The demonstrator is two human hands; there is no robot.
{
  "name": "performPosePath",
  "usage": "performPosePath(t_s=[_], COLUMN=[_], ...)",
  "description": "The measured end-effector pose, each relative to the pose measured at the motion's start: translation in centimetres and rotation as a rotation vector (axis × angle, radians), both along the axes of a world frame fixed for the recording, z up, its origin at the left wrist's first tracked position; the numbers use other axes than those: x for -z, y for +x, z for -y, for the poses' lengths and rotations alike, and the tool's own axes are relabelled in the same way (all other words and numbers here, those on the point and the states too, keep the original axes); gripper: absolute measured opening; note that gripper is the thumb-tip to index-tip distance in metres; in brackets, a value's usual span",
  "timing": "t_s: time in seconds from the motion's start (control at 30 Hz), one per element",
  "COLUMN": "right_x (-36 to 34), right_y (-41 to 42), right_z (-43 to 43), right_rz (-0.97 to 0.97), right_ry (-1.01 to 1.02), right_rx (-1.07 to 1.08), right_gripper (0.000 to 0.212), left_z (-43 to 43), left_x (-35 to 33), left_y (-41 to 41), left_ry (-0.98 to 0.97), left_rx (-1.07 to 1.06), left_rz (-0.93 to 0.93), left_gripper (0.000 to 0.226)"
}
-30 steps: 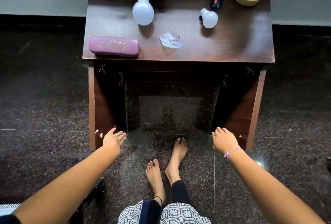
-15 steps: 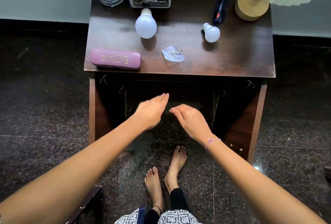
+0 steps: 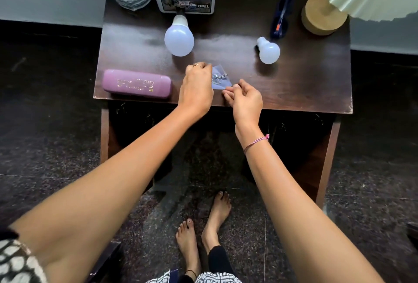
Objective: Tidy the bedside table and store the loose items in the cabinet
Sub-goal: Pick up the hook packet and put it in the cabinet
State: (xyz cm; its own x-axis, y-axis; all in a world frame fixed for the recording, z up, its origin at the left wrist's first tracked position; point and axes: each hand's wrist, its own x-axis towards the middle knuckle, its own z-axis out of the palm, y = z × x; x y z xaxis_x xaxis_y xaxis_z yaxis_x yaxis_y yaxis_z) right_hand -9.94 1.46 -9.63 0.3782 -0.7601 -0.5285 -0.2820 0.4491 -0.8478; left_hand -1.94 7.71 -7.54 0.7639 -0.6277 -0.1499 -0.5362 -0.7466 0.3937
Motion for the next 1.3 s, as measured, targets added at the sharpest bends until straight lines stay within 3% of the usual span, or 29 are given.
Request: performPosePath(t_s=[0.3, 0.53, 0.83, 1.3], right_x=[-0.7, -0.9, -1.0, 4.0], right_y=[0.4, -1.2, -4.8, -11.9], right_z=[-0.4, -0.8, -2.9, -5.7], right_rz=[-0.140, -0.110, 0.032, 0.130], right_ry=[-0.173, -0.340, -0.242, -0.169], right_rx=[-0.140, -0.117, -0.005, 0.027], right_gripper=[0.042, 0.037, 0.031, 0.022], left_z=[-0.3, -2.2, -4.9, -8.0], left_x=[0.8, 0.9, 0.6, 4.5], left_y=[0.2, -0.7, -4.7, -10.9], left_ry=[-0.086, -0.233, -0.376, -0.483], left_rx=[-0.115, -0.270, -0.385, -0.343], left_rz=[-0.066, -0.190, -0.345, -0.322], left_gripper=[0.053, 0.028, 0.022, 0.021])
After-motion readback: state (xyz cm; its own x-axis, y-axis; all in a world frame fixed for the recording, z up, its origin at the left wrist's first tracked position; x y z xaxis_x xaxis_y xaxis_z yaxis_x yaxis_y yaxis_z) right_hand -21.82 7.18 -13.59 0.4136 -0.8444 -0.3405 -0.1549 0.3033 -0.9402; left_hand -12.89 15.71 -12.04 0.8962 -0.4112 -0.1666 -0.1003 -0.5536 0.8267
